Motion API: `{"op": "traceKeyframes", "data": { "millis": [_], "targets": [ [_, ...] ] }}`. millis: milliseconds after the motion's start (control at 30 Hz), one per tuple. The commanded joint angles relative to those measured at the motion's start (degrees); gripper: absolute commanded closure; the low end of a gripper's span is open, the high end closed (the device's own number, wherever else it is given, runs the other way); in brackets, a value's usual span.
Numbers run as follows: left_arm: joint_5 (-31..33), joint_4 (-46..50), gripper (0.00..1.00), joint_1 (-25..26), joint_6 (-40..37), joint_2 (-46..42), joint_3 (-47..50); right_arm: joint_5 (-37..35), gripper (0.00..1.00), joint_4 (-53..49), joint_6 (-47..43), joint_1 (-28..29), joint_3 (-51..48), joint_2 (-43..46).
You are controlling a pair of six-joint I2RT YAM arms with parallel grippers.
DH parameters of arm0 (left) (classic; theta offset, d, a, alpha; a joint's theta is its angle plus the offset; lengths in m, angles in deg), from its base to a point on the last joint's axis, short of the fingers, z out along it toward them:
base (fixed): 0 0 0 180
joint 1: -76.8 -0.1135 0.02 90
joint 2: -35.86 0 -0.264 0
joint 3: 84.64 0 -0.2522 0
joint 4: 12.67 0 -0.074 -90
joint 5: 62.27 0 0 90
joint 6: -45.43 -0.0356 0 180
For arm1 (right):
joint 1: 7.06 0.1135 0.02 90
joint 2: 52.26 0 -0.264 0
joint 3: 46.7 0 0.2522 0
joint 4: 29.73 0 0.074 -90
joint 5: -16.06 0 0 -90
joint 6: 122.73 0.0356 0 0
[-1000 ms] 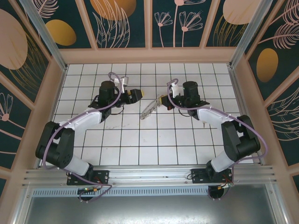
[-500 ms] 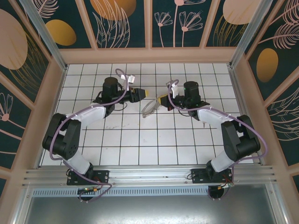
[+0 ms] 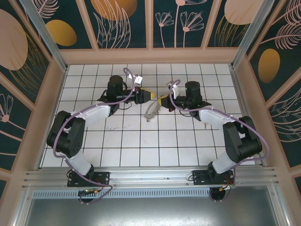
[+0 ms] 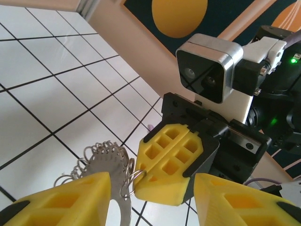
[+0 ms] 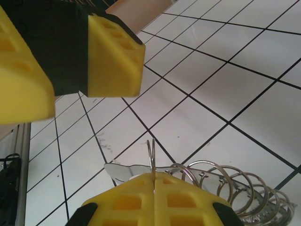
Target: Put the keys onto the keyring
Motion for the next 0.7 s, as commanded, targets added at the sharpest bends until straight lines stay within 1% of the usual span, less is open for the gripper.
{"op": "traceKeyframes", "data": {
  "millis": [0, 533, 667],
  "targets": [
    [-2.31, 0.65, 0.50, 0.71, -2.68, 1.54, -1.46, 3.06, 1.00, 0.23, -1.31, -0.43, 2.10, 2.68],
    [-3.66, 0.63, 0.50, 1.55, -3.22, 2.13, -1.49, 5.33, 1.00, -0.97, -1.23, -0.57, 2.78, 4.89],
    [-3.84, 0.37, 0.52, 2.20, -3.22, 2.32, -1.83, 5.95, 1.00, -0.71, -0.98, -0.56, 3.06, 4.76]
  ]
}}
